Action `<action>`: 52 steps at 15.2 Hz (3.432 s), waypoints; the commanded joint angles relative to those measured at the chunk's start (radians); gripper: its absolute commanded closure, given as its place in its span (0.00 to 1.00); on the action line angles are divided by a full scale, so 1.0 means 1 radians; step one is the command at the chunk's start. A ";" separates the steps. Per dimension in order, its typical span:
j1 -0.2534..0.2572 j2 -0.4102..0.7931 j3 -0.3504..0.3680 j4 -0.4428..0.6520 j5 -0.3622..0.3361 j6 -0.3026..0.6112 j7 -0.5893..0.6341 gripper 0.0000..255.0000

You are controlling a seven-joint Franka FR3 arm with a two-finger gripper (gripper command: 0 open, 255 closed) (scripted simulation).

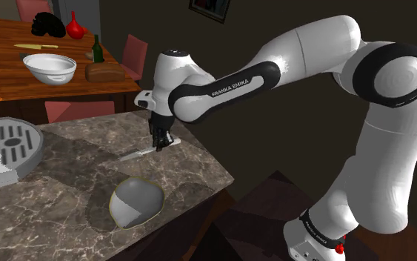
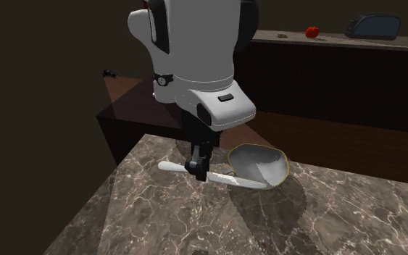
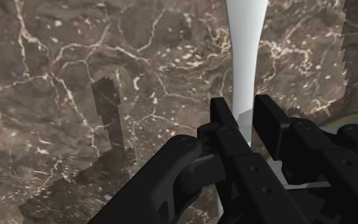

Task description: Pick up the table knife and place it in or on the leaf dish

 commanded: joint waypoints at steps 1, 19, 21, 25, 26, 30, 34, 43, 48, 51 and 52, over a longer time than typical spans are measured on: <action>-0.002 -0.018 0.003 0.003 0.006 -0.021 -0.003 1.00; 0.173 -0.058 0.076 -0.120 -0.030 0.050 0.277 1.00; 0.176 -0.041 0.072 -0.125 -0.039 0.071 0.283 1.00; 0.183 -0.003 0.062 -0.132 -0.057 0.114 0.296 1.00; 0.185 0.006 0.060 -0.133 -0.062 0.124 0.299 1.00; 0.191 0.034 0.052 -0.135 -0.075 0.152 0.308 1.00; 0.191 0.034 0.052 -0.135 -0.075 0.152 0.308 1.00; 0.191 0.034 0.052 -0.135 -0.075 0.152 0.308 0.00; 0.173 -0.058 0.077 -0.124 -0.031 0.054 0.279 0.00; 0.174 -0.058 0.077 -0.124 -0.031 0.054 0.279 0.00; 0.174 -0.058 0.077 -0.124 -0.031 0.054 0.279 0.00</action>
